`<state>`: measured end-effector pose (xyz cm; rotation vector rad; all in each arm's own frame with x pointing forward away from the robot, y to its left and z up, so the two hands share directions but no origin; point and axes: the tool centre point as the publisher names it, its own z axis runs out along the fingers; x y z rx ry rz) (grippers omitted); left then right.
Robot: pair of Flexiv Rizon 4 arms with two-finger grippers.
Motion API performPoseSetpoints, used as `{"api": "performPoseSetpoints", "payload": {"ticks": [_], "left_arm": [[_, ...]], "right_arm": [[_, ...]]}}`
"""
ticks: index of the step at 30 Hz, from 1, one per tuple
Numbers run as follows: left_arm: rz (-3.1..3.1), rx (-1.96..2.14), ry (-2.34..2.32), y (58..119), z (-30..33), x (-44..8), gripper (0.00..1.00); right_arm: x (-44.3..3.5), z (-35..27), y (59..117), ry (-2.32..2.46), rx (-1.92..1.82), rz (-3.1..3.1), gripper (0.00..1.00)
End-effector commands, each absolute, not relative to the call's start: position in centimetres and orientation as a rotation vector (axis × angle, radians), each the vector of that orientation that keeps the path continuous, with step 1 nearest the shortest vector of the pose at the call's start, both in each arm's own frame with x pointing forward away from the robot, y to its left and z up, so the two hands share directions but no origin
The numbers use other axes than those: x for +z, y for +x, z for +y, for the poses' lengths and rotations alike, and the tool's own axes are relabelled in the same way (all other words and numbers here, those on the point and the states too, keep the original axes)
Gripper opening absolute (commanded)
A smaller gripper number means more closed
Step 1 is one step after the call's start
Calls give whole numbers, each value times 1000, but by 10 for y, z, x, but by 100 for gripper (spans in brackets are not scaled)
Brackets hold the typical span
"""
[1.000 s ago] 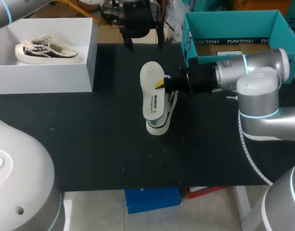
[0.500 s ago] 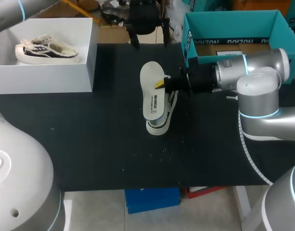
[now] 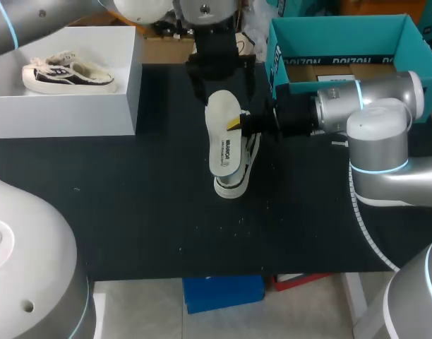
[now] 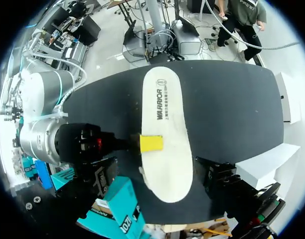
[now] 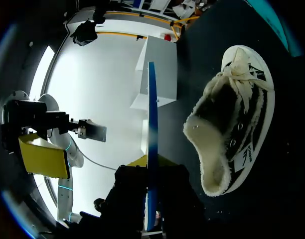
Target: Take the shoe out of the shoebox, open the shoe tongue, remove and reinsert the insole, then place the shoe into the shoebox
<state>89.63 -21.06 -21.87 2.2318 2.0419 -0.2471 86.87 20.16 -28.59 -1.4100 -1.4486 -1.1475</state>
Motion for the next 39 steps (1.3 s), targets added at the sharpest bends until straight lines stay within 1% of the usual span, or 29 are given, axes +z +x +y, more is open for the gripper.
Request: {"api": "performPoseSetpoints", "payload": {"ticks": [1,6,12,15,20,27,30,39], "left_arm": [[2023,-142,2198,856,-209,-219,100],[1992,-161,2232,824,-210,-220,100],[1993,-237,2170,804,-198,-229,100],[1924,-370,2071,798,-191,-232,100],[1681,-715,1712,792,-176,-227,100],[1350,-1073,1211,793,-146,-230,100],[1324,-1150,1147,797,-135,-233,100],[1198,-1230,984,797,-135,-233,100]], "right_arm": [[-287,203,869,-1411,-1150,-1448,0],[-287,203,869,-1411,-1150,-1448,0],[-287,203,869,-1411,-1150,-1448,0],[-287,203,869,-1411,-1150,-1448,0],[-287,203,869,-1411,-1150,-1448,0],[-287,203,869,-1411,-1150,-1448,0],[-287,203,869,-1411,-1150,-1448,0],[-287,203,869,-1411,-1150,-1448,0]]}}
